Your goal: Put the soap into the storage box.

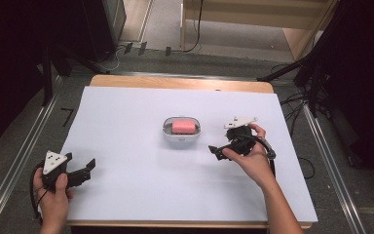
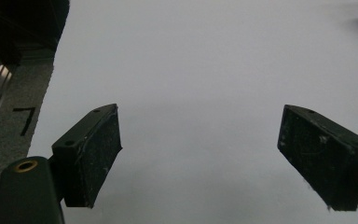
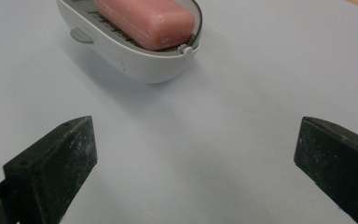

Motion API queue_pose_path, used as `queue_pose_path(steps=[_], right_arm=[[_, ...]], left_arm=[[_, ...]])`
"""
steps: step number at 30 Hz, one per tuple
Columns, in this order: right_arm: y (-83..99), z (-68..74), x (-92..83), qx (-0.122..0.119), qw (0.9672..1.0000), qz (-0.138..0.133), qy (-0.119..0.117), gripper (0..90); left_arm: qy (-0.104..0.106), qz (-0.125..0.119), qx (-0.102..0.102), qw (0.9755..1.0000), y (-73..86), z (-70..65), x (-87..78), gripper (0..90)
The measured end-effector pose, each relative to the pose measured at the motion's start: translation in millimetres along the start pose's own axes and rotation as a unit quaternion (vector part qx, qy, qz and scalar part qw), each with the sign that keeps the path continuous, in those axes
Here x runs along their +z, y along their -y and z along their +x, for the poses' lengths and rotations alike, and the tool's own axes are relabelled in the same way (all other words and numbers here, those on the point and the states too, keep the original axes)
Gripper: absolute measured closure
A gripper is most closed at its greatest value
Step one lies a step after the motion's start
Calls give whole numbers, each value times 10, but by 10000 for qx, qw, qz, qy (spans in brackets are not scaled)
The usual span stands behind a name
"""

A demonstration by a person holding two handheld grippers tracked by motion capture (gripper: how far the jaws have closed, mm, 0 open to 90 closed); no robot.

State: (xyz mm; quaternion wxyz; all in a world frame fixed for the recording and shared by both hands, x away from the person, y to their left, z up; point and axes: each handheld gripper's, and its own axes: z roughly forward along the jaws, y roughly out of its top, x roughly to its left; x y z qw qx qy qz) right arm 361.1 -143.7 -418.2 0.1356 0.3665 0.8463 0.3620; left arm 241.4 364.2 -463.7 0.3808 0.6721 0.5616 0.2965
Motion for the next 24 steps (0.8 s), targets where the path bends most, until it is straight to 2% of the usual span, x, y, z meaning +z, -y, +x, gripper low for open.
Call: queue_pose_path(steps=[6,11,24], right_arm=[[136,31,-43,91,9999,-43,-34,0],[252,40,-67,204,9998,-20,31,0],[572,-31,-169,471,9987,-84,172,0]], left_arm=[[-9,13,10,10000,-1,-1,-2,139],[-13,5,9,10000,0,-2,0,139],[-21,18,23,10000,-1,-3,-3,139]])
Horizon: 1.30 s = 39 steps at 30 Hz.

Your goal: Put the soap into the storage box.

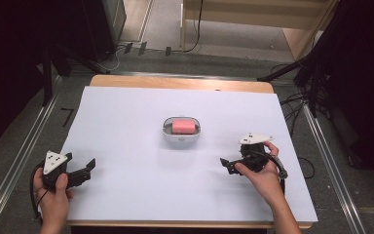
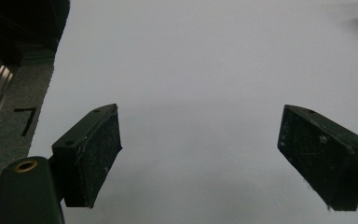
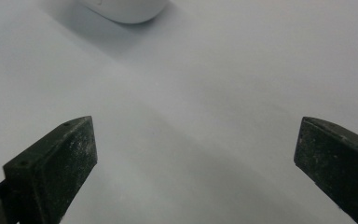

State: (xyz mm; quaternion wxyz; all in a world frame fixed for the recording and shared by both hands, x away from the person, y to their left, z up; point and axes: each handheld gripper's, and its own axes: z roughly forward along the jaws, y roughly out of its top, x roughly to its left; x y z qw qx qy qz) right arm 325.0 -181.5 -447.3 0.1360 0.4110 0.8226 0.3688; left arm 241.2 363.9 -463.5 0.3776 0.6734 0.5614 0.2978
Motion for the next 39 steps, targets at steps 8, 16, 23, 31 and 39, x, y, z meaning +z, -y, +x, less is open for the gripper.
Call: queue_pose_path(steps=[8,16,23,31,39], right_arm=[[205,-97,-86,216,9997,-76,88,0],[431,-215,-183,432,9989,-85,188,0],[610,-295,-305,583,9977,-125,326,0],[797,-393,-447,742,9959,-222,468,1],[970,-517,-568,920,9935,-218,640,1]], left_arm=[[4,2,-10,10000,0,1,-1,139],[-8,-7,-10,10000,1,-1,1,139],[-13,-8,-1,10000,1,-2,-2,139],[-14,-5,7,10000,1,-2,-3,139],[-15,-4,3,10000,0,-2,-3,139]])
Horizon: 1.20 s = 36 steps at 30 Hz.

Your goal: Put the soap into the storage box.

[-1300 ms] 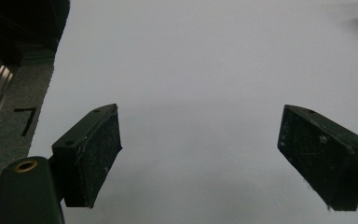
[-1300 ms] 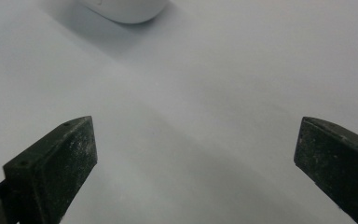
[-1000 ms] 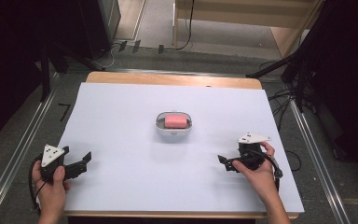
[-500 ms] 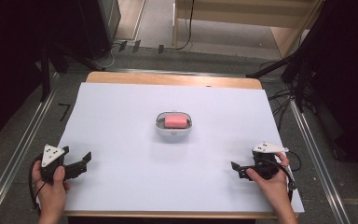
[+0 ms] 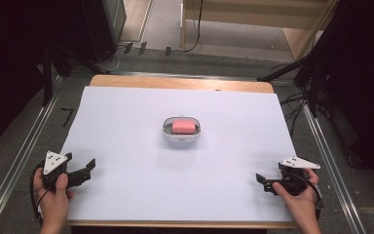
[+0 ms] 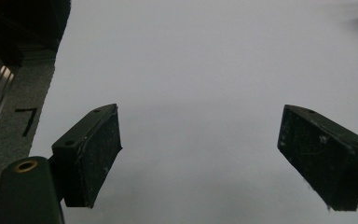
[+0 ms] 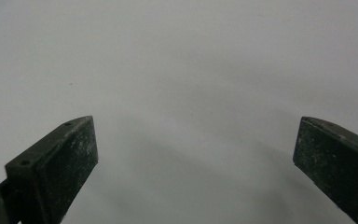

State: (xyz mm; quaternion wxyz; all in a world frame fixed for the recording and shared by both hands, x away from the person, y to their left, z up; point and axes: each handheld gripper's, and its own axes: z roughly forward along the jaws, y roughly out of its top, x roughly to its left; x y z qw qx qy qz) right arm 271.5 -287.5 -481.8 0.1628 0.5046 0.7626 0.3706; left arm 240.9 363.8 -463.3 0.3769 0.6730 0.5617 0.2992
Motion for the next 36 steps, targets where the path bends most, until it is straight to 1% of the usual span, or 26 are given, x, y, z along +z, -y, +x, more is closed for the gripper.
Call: queue_pose_path(steps=[5,9,14,16,17,18,23,25,26,28,30,31,32,36], right_arm=[[59,-77,-56,166,9998,-91,30,1],[96,-117,-105,166,9997,-120,125,1],[162,-193,-187,242,9991,-215,281,1],[177,-205,-205,274,9989,-241,299,1],[208,-243,-246,319,9983,-350,338,2],[216,-261,-261,327,9982,-373,351,1],[283,-380,-361,568,9959,-520,468,14],[302,-410,-388,617,9951,-569,522,23],[311,-427,-396,600,9948,-626,540,27],[328,-441,-404,674,9934,-735,574,40],[357,-447,-379,793,9920,-819,548,56],[357,-447,-379,793,9920,-819,548,56],[357,-423,-351,740,9925,-730,640,56],[353,-405,-339,693,9928,-731,649,56]], left_arm=[[4,-2,-16,10000,0,2,1,139],[7,-4,-15,10000,0,2,1,139],[18,9,-35,10000,-2,6,4,139],[20,8,-41,10000,-2,8,6,139],[21,32,-42,10000,-4,11,5,139],[21,34,-43,10000,-4,11,6,139],[21,32,-41,10000,-4,11,5,139],[19,33,-44,10000,-4,11,6,139],[19,34,-45,10000,-4,11,5,139],[17,22,-41,10000,-3,9,8,139],[6,28,-32,10000,-3,6,8,139],[6,28,-32,10000,-3,6,8,139],[2,33,-18,10000,-3,5,5,139],[-21,40,-32,10000,-4,4,8,139]])
